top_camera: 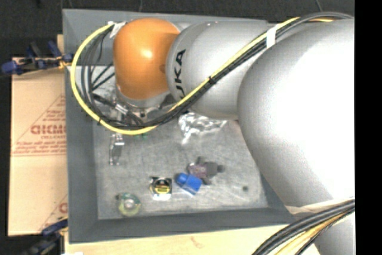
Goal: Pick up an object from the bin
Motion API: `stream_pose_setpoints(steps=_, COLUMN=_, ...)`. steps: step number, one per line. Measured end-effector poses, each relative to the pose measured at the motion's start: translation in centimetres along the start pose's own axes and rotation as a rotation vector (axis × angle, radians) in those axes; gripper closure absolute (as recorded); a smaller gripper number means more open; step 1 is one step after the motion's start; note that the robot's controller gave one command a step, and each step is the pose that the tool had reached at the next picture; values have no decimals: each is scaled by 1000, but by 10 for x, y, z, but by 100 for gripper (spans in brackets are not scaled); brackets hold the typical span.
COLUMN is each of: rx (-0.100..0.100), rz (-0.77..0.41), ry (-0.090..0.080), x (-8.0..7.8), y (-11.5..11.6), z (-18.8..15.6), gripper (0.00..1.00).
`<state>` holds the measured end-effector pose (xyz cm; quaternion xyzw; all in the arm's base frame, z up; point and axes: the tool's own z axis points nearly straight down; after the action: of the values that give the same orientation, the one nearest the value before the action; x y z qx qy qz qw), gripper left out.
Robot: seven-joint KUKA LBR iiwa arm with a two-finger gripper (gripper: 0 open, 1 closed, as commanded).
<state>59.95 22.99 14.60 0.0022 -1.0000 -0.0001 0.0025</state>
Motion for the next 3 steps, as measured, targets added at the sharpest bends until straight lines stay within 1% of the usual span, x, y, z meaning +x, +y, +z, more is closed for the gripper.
stream_pose_setpoints(steps=1, rx=4, rz=-227, ry=-4, x=20, y=-89, z=45, gripper=0)
stream_pose_setpoints(steps=2, rx=0, rz=-251, ry=-5, x=71, y=-95, z=25, gripper=0)
stream_pose_setpoints(steps=3, rx=4, rz=-615, ry=-5, x=109, y=-162, z=57, gripper=0)
